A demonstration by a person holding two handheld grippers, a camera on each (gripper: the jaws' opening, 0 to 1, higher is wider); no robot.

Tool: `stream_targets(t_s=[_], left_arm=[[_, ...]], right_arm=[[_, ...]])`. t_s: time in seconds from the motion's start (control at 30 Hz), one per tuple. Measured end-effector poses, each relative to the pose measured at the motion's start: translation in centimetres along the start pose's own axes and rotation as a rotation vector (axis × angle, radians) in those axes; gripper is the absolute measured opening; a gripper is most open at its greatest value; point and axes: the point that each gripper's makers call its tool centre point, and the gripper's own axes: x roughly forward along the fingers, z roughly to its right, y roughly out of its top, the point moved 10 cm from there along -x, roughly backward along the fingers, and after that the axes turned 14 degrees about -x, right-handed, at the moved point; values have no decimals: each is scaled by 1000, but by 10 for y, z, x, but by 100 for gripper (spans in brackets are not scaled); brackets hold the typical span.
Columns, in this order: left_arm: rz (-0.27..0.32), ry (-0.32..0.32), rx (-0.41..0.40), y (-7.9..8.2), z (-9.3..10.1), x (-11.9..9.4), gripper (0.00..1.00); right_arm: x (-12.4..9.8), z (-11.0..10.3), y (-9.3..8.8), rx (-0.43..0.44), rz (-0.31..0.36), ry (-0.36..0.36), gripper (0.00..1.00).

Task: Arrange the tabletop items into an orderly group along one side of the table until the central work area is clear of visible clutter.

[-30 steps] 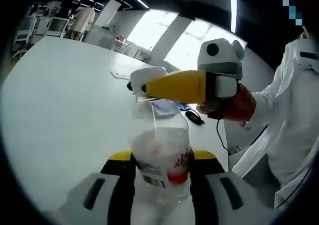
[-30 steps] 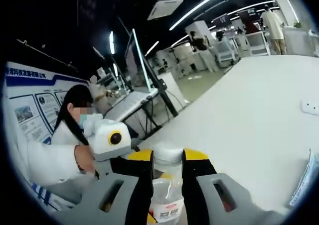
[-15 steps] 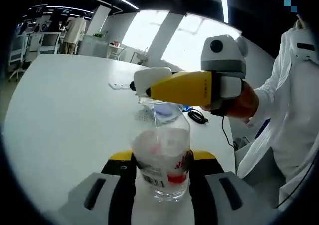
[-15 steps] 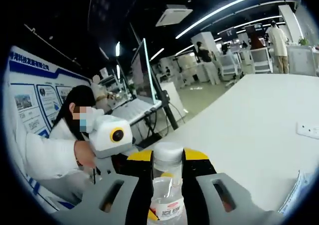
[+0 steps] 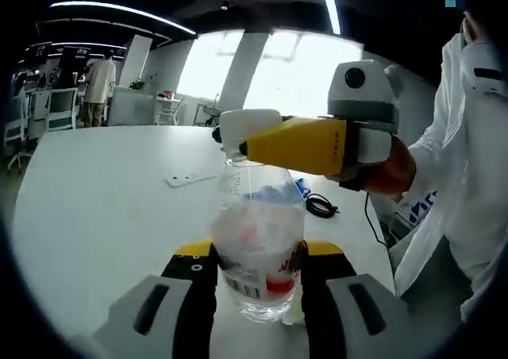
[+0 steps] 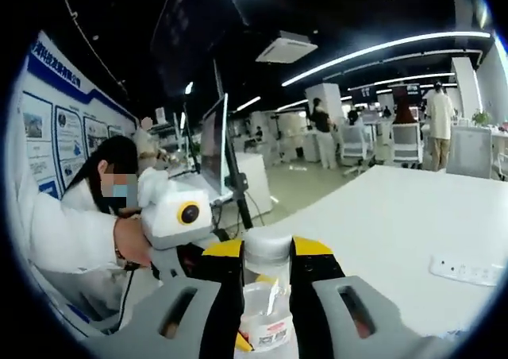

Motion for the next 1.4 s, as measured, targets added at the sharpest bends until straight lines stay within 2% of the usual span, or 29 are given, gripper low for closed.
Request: stream_targets(t_s=[0.17,0.3,0.53,0.73,0.97,1.4], left_arm=[[-10,-23,44,15,-8,17,40],[-18,-30,82,21,-13,28,40],[-49,-30,99,14,-27,43,40],[-69,-14,109,8,-37,47,40],[-74,-16,112,4,-44,51,40],[-77,-21,109,0,-50,54,40]], right_arm=[[-7,16,0,-56,30,-38,18],[-10,24,-2,-101,31,-59,18],[-8,29,-17,-176,-13,-63,19],[-5,31,-29,-201,-37,-63,19],[-4,29,-35,-244,-57,-78,19],[-4,29,-41,-256,-76,-97,19]])
